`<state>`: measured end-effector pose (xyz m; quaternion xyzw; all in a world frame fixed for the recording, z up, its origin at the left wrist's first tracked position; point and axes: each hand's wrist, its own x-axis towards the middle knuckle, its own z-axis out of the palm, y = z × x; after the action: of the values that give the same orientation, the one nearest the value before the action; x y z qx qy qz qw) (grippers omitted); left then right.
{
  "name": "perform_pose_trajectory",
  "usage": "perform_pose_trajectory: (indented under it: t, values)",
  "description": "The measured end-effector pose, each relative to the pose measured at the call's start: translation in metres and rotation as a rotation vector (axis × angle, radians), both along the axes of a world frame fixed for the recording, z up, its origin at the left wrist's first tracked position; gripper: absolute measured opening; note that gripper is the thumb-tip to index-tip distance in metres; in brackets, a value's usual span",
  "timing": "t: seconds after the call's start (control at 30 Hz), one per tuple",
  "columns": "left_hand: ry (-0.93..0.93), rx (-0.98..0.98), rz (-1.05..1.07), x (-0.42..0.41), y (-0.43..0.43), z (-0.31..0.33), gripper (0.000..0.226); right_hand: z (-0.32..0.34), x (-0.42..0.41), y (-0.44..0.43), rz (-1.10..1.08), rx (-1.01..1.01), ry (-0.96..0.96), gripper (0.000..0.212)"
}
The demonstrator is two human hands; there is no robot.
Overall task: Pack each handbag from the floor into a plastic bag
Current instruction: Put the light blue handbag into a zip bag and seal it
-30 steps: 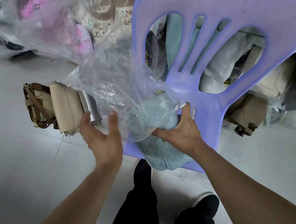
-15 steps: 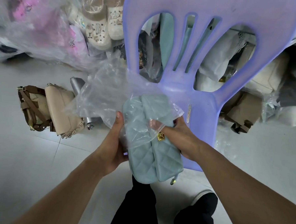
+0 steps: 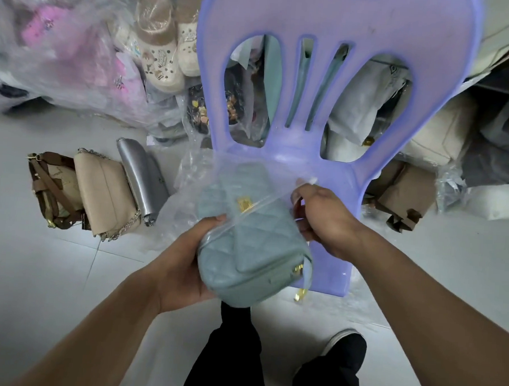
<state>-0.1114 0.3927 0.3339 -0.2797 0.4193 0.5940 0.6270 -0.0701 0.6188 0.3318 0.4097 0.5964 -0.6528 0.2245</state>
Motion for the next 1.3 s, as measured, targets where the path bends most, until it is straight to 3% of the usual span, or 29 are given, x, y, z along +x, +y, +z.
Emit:
perform_pose_trajectory:
  t: [0.17, 0.3, 0.57, 0.73, 0.83, 0.93, 1.17, 1.3]
  values:
    - [-0.084, 0.076, 0.156, 0.019, 0.018, 0.013, 0.064, 0.015, -0.016, 0.006, -0.119, -0.089, 0.101, 0.028]
    - [-0.092, 0.106, 0.245, 0.017, 0.039, 0.023, 0.051, 0.028, -0.026, 0.011, -0.19, -0.167, 0.158, 0.031]
    - [0.042, 0.049, 0.16, -0.004, 0.045, 0.036, 0.044, 0.054, -0.035, 0.015, -0.06, 0.278, 0.367, 0.039]
    - [0.188, -0.129, 0.202, -0.021, 0.042, 0.049, 0.034, 0.057, -0.031, 0.026, -0.108, 0.542, 0.49, 0.047]
    - [0.35, -0.245, 0.225, -0.036, 0.056, 0.057, 0.03, 0.058, -0.027, 0.037, -0.187, 0.639, 0.465, 0.047]
    - [0.547, -0.361, 0.121, -0.054, 0.072, 0.064, 0.023, 0.059, -0.023, 0.043, -0.229, 0.656, 0.438, 0.047]
    - [0.7, -0.514, 0.004, -0.091, 0.079, 0.082, 0.007, 0.052, -0.014, 0.046, -0.233, 0.691, 0.383, 0.05]
    - [0.699, -0.588, -0.075, -0.092, 0.071, 0.079, 0.034, 0.044, -0.008, 0.05, -0.228, 0.679, 0.264, 0.05]
